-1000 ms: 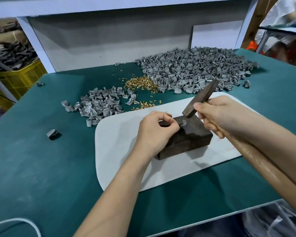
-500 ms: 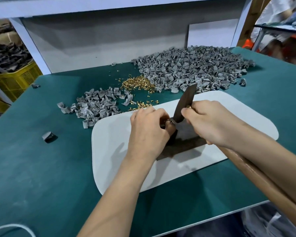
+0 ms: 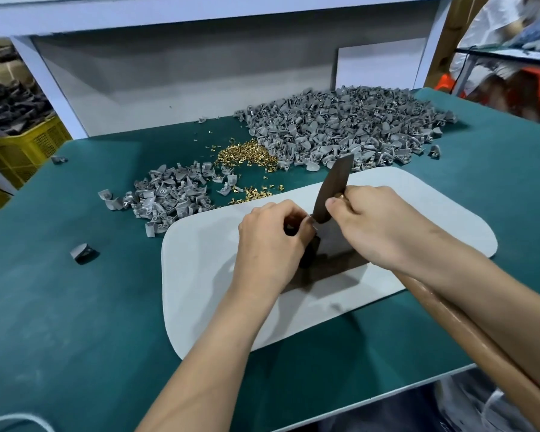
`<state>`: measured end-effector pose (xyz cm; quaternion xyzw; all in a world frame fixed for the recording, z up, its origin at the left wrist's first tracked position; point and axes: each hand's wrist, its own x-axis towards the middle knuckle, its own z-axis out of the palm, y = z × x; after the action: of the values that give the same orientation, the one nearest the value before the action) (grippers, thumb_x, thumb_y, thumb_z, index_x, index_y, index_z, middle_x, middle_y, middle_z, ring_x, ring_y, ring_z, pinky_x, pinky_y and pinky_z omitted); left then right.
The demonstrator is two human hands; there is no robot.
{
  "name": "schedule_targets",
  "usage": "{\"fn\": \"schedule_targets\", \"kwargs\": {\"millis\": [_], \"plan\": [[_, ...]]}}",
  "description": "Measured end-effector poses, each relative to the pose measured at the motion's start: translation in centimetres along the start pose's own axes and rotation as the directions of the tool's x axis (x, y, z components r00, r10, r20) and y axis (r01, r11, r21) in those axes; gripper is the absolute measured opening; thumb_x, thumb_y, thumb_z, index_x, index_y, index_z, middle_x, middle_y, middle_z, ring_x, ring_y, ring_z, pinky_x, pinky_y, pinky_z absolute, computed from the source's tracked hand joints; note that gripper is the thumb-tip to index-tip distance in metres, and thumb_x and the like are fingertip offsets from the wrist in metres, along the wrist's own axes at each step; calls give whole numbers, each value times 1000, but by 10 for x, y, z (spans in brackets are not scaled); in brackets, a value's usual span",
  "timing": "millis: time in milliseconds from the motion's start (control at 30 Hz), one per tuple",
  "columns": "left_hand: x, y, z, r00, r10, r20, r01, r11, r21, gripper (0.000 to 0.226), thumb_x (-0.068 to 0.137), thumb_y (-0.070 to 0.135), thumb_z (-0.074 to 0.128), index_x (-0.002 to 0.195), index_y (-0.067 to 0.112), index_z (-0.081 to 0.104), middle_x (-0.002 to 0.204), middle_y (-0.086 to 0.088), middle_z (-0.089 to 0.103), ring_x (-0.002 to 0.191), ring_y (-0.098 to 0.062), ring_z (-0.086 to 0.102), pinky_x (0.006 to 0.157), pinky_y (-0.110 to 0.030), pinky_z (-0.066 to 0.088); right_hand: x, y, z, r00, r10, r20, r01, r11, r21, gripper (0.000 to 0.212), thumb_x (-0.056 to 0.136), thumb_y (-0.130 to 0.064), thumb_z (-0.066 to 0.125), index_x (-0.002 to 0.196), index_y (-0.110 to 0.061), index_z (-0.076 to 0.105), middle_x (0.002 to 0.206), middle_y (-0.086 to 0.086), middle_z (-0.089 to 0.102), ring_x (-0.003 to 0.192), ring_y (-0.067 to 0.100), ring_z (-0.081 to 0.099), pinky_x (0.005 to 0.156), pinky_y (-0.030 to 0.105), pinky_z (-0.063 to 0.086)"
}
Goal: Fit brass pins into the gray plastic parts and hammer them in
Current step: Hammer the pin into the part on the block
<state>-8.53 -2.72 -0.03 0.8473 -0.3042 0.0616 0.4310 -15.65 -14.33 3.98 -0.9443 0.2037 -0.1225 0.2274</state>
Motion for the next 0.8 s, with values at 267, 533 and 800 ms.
{"fn": "schedule_targets", "kwargs": {"millis": [267, 533, 800], "plan": [[0, -1, 3, 999, -1, -51, 1, 1000, 8, 7, 84, 24, 67, 80, 19, 71, 82, 1, 68, 85, -21, 58, 80, -39, 46, -2, 6, 3, 997, -34, -68, 38, 997, 64, 41, 98, -34, 38, 61, -17, 39, 63, 1, 48, 68, 30, 50, 62, 34, 33], [1, -3, 4, 999, 17, -51, -17, 1000, 4, 7, 83, 24, 66, 79, 19, 70, 81, 3, 68, 84, -21, 59, 79, -39, 47, 2, -1, 5, 999, -36, -6, 36, 999, -18, 40, 98, -34, 37, 62, -18, 37, 63, -2, 42, 74, 32, 50, 66, 36, 39], [3, -7, 3, 997, -22, -79, 14, 994, -105, 14, 84, 20, 64, 71, 24, 67, 68, 17, 65, 76, -2, 60, 78, -24, 46, 24, 24, -27, 980, 191, 64, -198, 860, 470, 38, 98, -26, 43, 67, -5, 51, 31, -1, 40, 24, 12, 35, 30, 14, 29]]}}
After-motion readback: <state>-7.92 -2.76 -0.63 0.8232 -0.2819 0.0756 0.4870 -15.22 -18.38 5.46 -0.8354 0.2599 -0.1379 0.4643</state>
